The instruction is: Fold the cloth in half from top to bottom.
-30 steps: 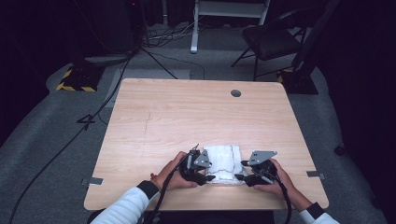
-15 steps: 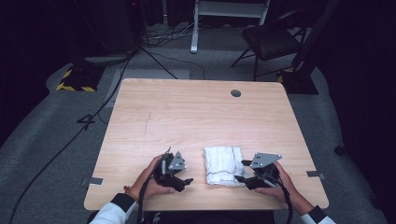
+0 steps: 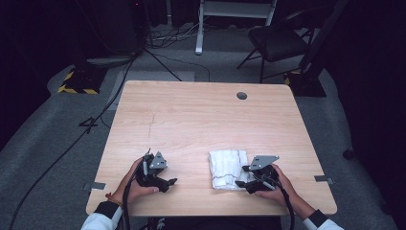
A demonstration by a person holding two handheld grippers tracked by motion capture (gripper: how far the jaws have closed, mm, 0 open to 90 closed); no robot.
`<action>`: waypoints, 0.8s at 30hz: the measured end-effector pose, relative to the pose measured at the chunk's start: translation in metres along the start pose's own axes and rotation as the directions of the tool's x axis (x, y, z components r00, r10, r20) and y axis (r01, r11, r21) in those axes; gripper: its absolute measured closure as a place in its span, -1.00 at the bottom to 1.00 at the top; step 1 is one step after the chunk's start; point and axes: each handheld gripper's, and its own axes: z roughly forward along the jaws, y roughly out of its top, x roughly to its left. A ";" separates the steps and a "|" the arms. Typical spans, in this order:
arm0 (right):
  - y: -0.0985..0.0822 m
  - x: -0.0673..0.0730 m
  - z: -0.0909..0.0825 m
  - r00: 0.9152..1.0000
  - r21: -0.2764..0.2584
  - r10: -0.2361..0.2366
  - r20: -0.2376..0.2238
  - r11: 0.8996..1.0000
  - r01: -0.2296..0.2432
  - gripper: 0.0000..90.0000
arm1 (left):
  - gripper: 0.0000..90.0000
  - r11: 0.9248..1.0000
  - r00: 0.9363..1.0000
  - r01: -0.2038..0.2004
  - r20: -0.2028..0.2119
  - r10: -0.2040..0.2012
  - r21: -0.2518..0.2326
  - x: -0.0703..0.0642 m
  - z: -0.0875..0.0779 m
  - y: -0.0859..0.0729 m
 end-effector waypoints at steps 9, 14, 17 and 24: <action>0.011 -0.027 0.011 0.998 -0.017 0.042 0.039 0.999 -0.042 -0.19 | -0.59 1.000 1.000 0.009 -0.013 -0.009 0.000 0.007 0.001 -0.003; 0.020 -0.044 0.020 0.997 -0.014 0.059 0.053 0.998 -0.058 -0.19 | -0.59 1.000 1.000 0.008 -0.009 -0.008 0.018 0.010 0.005 -0.005; 0.025 -0.054 0.024 0.996 -0.018 0.065 0.058 0.998 -0.064 -0.18 | -0.60 1.000 1.000 0.009 -0.005 -0.009 0.010 0.011 0.006 -0.006; 0.040 -0.075 0.038 0.995 -0.020 0.075 0.060 0.997 -0.074 -0.18 | -0.64 0.999 1.000 0.013 -0.006 -0.013 -0.032 0.010 0.007 -0.012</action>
